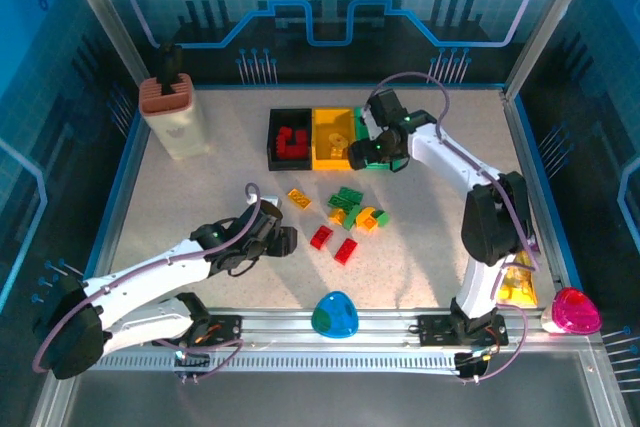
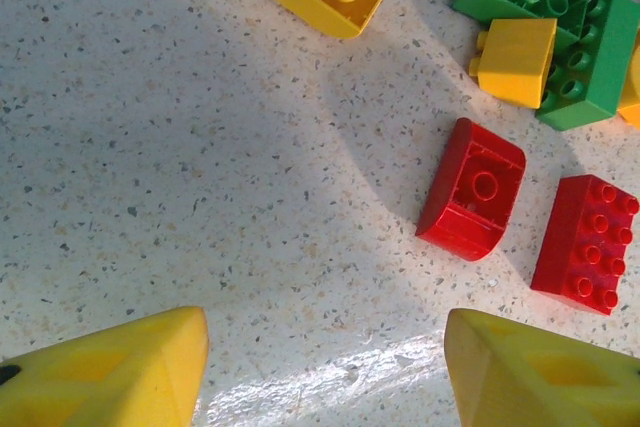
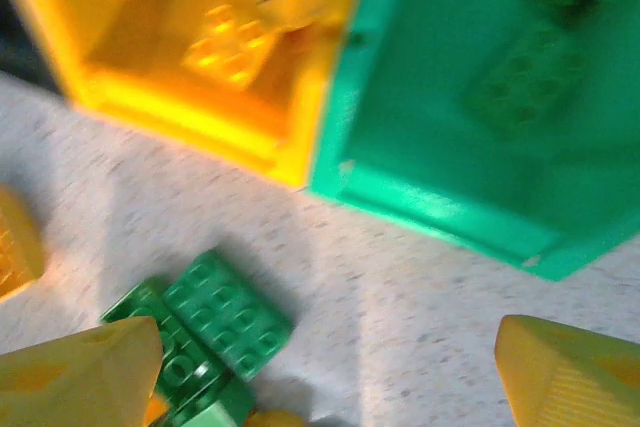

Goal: Sort the legos into containers by color
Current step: Move the lego to the center of the table.

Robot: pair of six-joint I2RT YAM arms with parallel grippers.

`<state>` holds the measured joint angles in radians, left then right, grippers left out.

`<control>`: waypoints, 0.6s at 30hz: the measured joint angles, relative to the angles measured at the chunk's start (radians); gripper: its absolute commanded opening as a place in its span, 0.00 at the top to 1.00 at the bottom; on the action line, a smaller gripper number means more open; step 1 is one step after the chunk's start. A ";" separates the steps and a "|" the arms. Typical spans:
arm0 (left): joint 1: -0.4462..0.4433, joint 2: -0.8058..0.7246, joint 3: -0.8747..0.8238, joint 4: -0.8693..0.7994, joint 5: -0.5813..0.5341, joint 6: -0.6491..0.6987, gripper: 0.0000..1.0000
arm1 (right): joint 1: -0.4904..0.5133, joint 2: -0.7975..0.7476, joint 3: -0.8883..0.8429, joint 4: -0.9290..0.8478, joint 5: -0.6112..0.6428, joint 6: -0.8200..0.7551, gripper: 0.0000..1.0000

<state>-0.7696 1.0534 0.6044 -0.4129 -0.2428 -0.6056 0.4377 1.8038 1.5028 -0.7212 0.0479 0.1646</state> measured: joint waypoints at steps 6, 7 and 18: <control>0.000 0.031 0.000 0.023 0.001 -0.008 0.36 | 0.055 -0.003 -0.101 0.026 -0.055 -0.071 0.29; 0.000 0.034 0.000 0.026 0.003 -0.010 0.37 | 0.060 0.008 -0.103 0.027 -0.056 -0.076 0.31; 0.000 0.007 -0.021 0.029 0.003 -0.026 0.38 | 0.065 0.163 -0.062 0.040 -0.038 -0.082 0.42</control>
<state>-0.7696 1.0607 0.5838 -0.3840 -0.2394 -0.6319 0.5030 1.9667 1.4406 -0.6807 0.0101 0.0822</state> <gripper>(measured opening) 0.626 0.587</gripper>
